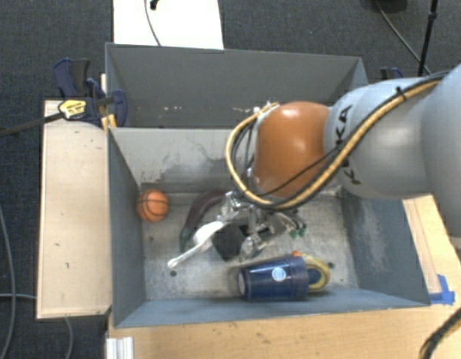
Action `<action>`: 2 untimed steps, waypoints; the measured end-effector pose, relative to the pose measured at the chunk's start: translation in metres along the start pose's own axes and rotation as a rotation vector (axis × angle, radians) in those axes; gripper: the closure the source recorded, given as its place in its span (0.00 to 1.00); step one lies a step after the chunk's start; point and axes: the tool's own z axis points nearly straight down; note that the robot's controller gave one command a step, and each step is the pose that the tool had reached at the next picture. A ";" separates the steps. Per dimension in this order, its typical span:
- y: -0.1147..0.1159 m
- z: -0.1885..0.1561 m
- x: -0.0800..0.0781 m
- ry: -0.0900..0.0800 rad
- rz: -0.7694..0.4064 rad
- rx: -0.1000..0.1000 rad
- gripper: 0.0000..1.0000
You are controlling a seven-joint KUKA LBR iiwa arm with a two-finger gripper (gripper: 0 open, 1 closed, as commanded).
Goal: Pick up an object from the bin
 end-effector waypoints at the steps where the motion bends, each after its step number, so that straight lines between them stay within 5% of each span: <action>1: -0.013 -0.034 -0.013 -0.007 0.001 0.001 1.00; 2: -0.009 -0.031 0.000 -0.006 -0.012 0.000 1.00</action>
Offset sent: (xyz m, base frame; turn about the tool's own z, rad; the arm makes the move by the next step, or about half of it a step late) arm 0.0003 -0.0092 0.0316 -0.0207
